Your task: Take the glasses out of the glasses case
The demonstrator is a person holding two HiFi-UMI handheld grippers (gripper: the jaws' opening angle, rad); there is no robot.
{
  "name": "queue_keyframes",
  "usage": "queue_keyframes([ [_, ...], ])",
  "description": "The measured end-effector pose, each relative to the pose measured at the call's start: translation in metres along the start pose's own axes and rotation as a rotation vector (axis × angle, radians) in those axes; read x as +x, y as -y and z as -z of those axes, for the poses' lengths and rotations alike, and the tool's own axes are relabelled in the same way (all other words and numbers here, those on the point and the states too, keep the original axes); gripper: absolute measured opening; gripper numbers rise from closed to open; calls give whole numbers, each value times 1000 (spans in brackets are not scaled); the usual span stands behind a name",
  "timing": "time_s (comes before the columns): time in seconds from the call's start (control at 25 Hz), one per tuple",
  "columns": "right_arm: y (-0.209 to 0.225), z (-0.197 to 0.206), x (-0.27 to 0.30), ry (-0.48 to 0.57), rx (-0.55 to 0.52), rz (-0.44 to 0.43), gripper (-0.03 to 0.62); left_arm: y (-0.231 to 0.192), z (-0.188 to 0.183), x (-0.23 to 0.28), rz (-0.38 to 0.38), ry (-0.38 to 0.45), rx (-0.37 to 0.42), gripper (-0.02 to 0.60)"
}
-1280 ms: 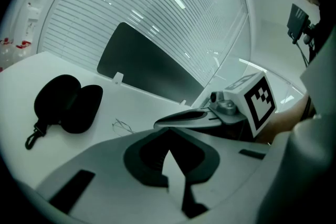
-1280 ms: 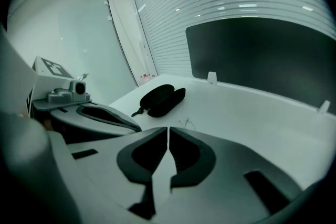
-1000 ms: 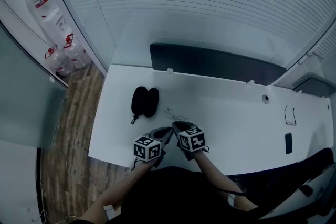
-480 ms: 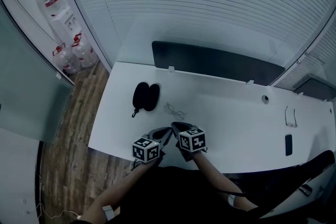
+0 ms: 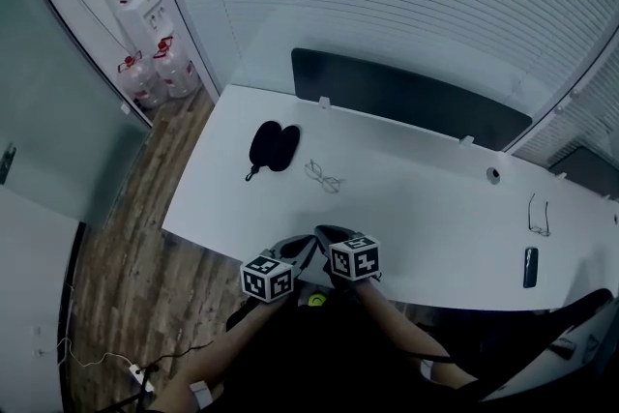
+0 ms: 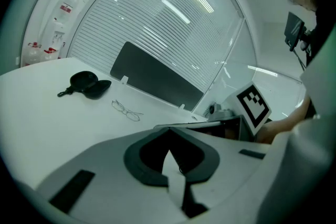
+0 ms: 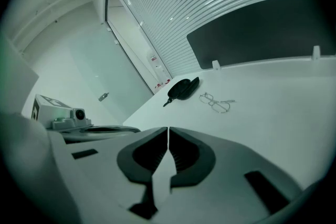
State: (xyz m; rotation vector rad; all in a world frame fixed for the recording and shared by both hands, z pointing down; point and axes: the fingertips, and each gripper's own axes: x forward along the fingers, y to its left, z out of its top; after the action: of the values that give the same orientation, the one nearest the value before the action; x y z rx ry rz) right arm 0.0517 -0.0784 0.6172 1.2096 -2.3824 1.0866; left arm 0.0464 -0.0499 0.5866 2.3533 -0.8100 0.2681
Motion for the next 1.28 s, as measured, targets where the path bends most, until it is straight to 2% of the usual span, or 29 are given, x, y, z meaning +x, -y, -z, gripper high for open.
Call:
queue_keyframes([
  [0.32, -10, 15, -18, 0, -1, -20, 23, 20, 13, -12, 5, 30, -6, 6],
  [0.56, -22, 36, -34, -16, -34, 5, 23, 35, 32, -28, 33, 47, -43, 6],
  [0.76, -34, 55, -50, 4, 9, 21, 23, 52, 46, -44, 78, 31, -28, 6],
  [1.28, -91, 96, -79, 51, -13, 61, 23, 81, 78, -107, 145, 37, 10, 6],
])
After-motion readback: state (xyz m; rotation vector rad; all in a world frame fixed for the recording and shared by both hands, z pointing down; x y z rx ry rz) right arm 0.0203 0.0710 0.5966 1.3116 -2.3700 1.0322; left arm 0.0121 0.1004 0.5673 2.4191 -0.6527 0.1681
